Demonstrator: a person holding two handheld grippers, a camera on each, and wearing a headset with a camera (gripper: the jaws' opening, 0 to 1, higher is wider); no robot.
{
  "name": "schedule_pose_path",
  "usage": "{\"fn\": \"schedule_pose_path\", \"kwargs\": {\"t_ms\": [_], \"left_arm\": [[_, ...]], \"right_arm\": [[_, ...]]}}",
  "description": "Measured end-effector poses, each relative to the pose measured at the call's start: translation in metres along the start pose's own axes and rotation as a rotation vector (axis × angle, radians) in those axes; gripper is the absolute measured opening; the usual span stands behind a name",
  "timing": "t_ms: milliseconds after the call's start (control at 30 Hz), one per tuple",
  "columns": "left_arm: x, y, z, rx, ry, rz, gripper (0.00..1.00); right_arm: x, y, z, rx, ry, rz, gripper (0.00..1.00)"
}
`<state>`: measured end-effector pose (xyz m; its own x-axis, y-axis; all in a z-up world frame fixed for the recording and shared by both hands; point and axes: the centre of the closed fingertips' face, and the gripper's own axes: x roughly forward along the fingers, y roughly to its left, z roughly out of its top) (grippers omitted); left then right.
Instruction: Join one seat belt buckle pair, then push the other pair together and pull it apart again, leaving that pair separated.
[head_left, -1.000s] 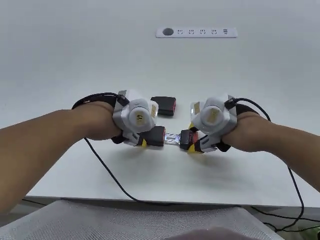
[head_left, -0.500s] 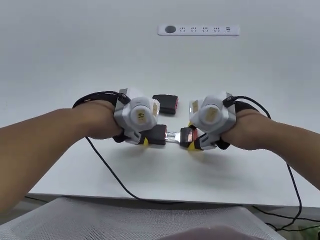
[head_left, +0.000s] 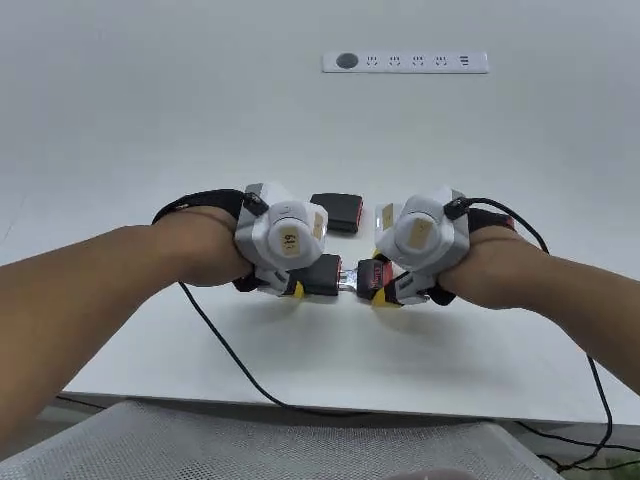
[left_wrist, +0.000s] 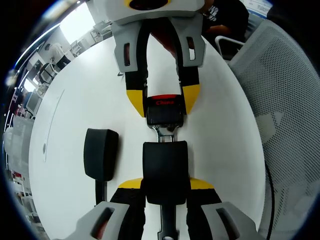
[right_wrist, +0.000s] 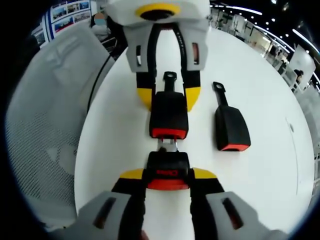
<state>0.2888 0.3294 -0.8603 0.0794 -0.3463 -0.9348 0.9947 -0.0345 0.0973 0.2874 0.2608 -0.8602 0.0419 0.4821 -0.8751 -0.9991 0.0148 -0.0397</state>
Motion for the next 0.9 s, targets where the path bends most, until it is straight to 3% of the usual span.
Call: {"fn": "schedule_pose_path", "kwargs": {"t_ms": [233,433,467,533,900], "left_arm": [[0.001,0.000,0.000,0.009,0.007,-0.015,0.31],[0.000,-0.001,-0.001,0.010,0.010,-0.018,0.31],[0.001,0.000,-0.001,0.017,0.009,-0.018,0.31],[0.001,0.001,-0.002,0.010,0.009,-0.016,0.31],[0.001,0.000,-0.001,0.001,-0.007,-0.021,0.32]], "right_arm": [[0.006,0.000,0.012,-0.004,-0.017,0.007,0.32],[0.007,0.002,0.014,0.007,-0.031,0.009,0.32],[0.007,0.002,0.010,0.047,-0.005,0.003,0.32],[0.008,0.000,0.013,0.011,-0.031,0.010,0.32],[0.006,0.003,0.011,0.027,-0.057,0.002,0.33]]}}
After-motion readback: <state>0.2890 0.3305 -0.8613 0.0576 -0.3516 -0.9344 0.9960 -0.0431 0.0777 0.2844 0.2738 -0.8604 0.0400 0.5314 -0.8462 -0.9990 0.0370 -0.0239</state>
